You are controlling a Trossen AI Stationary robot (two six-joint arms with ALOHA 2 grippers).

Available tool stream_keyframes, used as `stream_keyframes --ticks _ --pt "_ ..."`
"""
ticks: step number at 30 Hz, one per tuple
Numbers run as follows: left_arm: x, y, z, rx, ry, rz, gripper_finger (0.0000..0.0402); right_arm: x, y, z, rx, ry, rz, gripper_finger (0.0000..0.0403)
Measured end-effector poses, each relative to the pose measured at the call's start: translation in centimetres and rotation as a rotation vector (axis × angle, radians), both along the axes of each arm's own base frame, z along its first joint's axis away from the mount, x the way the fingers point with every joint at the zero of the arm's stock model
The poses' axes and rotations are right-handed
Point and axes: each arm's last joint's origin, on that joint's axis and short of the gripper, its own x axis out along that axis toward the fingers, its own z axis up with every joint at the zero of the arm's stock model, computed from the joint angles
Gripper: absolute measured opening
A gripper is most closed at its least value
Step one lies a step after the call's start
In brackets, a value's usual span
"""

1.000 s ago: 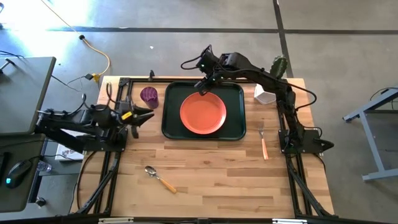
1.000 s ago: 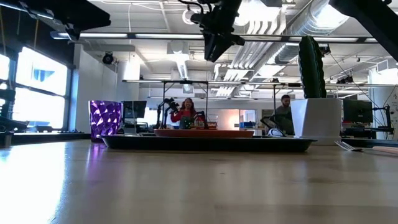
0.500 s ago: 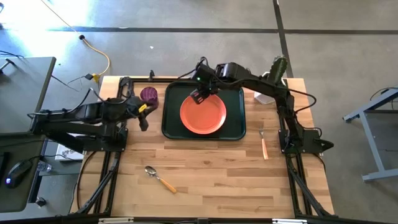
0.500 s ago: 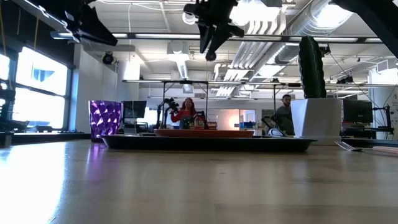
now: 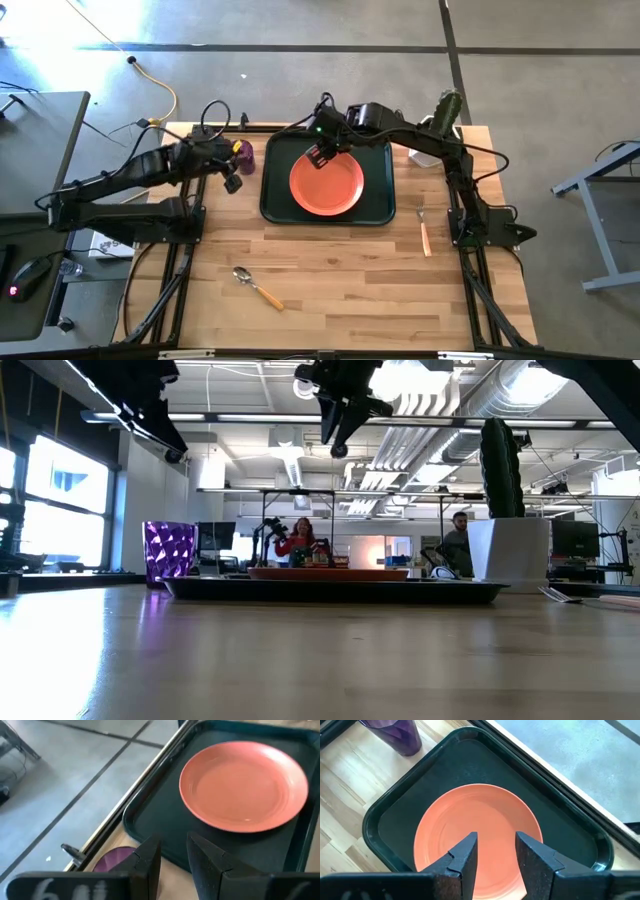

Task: Pick and place plate/cup/fork/spoon on tray
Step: Put the purple glass on the black serving tray to the top left of the orange plate

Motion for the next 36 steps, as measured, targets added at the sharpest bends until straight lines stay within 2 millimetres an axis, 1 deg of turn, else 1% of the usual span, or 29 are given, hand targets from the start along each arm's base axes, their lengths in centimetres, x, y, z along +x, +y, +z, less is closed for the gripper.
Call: stream_keyframes --ticks 5,8,12,15,22,27,30,36 --pt "0.2 1.5 -0.2 -0.045 0.021 0.054 0.0098 -0.2 -0.5 0.0 -0.011 0.009 0.001 0.0124" --pt "0.3 2.4 -0.9 -0.086 0.067 0.107 0.0118 -0.3 -1.1 0.0 -0.022 0.022 0.017 0.0124" --pt "0.5 3.4 -2.0 -0.186 0.107 0.168 0.0149 -0.6 -2.3 0.0 -0.009 0.027 0.024 0.0124" --pt "0.8 4.1 -2.6 -0.24 0.128 0.189 0.0162 -1.0 -3.3 0.0 0.018 0.019 0.017 0.0124" --pt "1.8 5.6 -4.3 -0.318 0.194 0.254 0.0165 -1.8 -5.5 -0.1 0.05 0.018 0.027 0.0124" --pt "2.3 6.1 -5.2 -0.348 0.233 0.263 0.0165 -2.3 -6.6 -0.1 0.046 0.025 0.025 0.0124" --pt "2.5 6.3 -4.9 -0.363 0.256 0.263 0.0165 -2.5 -7.0 -0.1 0.053 0.021 0.016 0.0124" --pt "3.1 7.1 -2.6 -0.389 0.285 0.255 0.0165 -2.7 -7.6 -0.1 0.066 0.016 0.013 0.0124"
